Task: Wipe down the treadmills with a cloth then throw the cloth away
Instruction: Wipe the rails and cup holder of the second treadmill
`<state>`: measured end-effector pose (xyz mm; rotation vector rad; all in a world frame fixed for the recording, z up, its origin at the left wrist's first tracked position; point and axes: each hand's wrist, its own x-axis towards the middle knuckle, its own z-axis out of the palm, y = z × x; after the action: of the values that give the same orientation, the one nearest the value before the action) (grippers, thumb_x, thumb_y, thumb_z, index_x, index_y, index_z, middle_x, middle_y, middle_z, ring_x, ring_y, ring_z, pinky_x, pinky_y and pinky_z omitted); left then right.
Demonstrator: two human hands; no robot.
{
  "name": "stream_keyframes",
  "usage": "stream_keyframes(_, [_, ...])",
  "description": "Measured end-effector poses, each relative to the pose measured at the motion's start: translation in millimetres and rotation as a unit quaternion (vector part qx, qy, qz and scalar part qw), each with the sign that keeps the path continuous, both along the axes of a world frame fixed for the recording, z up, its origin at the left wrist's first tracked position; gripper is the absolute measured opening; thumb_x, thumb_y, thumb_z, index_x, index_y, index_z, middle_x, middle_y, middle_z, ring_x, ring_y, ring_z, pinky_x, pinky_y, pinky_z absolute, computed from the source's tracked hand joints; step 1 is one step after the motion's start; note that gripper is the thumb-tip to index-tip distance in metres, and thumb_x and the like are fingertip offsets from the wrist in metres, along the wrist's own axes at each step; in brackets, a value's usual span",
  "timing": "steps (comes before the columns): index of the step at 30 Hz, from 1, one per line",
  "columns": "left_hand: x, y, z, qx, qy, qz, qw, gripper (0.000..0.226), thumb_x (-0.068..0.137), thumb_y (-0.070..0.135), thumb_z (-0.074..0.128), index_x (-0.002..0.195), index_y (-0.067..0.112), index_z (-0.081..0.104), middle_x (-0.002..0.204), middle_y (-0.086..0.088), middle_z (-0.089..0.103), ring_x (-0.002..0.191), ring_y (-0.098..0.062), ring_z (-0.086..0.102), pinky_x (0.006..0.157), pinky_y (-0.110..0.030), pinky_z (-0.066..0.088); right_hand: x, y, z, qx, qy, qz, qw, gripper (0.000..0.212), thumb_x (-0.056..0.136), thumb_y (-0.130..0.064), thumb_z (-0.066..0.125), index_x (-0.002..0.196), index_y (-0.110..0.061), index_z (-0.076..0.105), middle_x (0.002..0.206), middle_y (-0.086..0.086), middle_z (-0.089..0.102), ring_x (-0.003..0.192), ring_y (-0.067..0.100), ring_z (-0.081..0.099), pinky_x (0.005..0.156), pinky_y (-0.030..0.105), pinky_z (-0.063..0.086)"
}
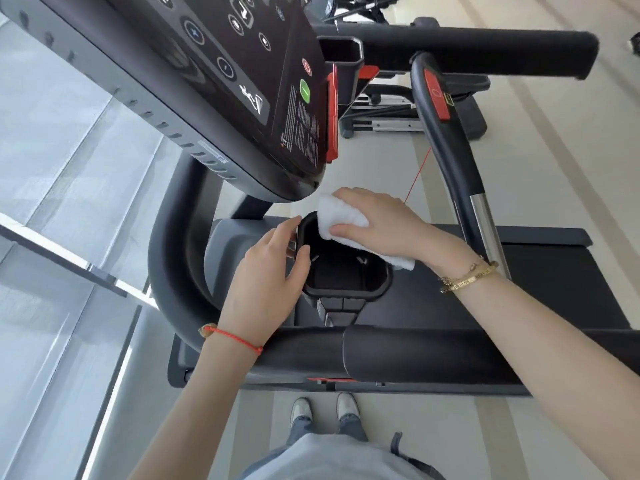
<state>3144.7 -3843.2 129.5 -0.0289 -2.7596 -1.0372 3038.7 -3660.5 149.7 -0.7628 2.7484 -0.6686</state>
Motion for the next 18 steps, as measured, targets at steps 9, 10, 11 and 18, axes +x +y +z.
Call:
stream_keyframes(9, [-0.2,0.7,-0.2,0.0,-0.007,-0.008,1.0,0.045,0.097,0.027,0.052,0.14,0.016,0.048,0.119,0.0,0.064,0.097,-0.012,0.061,0.091,-0.033,0.051,54.0,20.5,-12.4,-0.084,-0.091,-0.181,0.976,0.062,0.091,-0.04,0.058,0.14,-0.023,0.024,0.116,-0.002,0.039,0.099,0.019,0.044,0.068,0.029,0.035])
stream_keyframes(10, [-0.1,0.6,-0.3,-0.001,-0.006,-0.009,1.0,0.045,0.097,0.026,0.052,0.14,0.015,0.048,0.119,0.0,0.064,0.098,-0.013,0.061,0.091,-0.032,0.051,59.0,20.1,-12.4,-0.086,-0.094,-0.196,0.972,0.063,0.091,-0.04,0.059,0.14,-0.022,0.023,0.116,-0.002,0.039,0.098,0.019,0.043,0.069,0.029,0.034])
stream_keyframes(11, [-0.1,0.6,-0.2,-0.003,-0.004,-0.008,1.0,0.045,0.097,0.026,0.053,0.14,0.015,0.048,0.119,0.0,0.063,0.099,-0.015,0.061,0.091,-0.028,0.049,63.4,20.0,-11.7,-0.087,-0.095,-0.21,0.969,0.064,0.091,-0.04,0.06,0.14,-0.02,0.025,0.116,-0.001,0.039,0.097,0.019,0.042,0.069,0.029,0.034])
stream_keyframes(18, [3.8,1.7,7.2,-0.015,0.023,-0.033,0.999,0.045,0.096,0.019,0.056,0.139,0.01,0.049,0.141,-0.005,0.047,0.13,-0.022,0.046,0.106,-0.023,0.034,95.9,30.6,2.5,-0.102,-0.045,-0.274,0.955,0.055,0.087,-0.047,0.061,0.133,-0.029,0.037,0.111,-0.008,0.051,0.094,0.013,0.048,0.062,0.018,0.031])
